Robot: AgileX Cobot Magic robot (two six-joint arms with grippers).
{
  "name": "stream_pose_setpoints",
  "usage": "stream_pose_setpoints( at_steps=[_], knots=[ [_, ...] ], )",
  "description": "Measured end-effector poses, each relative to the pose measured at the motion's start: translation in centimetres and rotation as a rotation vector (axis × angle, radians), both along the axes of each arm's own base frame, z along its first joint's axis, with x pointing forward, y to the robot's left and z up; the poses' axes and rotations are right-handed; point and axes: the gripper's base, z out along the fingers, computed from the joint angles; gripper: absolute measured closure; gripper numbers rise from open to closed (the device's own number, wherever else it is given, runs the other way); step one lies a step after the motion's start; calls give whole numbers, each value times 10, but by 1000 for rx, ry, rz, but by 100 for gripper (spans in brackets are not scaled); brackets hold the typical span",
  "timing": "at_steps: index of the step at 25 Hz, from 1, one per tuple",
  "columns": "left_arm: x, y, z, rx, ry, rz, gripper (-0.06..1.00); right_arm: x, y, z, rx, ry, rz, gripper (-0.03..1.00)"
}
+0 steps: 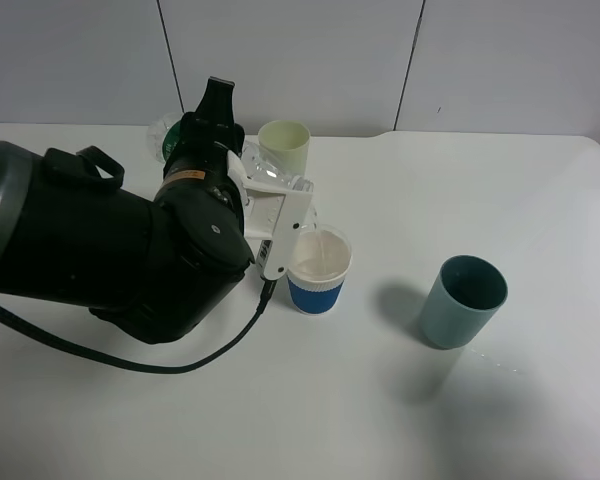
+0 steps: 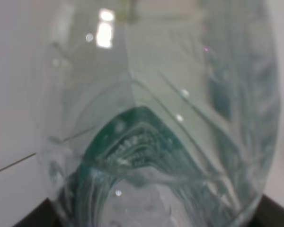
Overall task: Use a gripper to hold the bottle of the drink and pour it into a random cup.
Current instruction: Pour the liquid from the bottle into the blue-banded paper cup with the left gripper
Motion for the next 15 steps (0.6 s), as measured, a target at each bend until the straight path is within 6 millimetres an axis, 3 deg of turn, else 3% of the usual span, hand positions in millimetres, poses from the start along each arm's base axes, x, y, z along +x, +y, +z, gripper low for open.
stream_pose_setpoints(
  at_steps=[15],
  knots=[
    [1,-1,1,8,-13,-18,44,0,0,0,0,0,0,33]
  ],
)
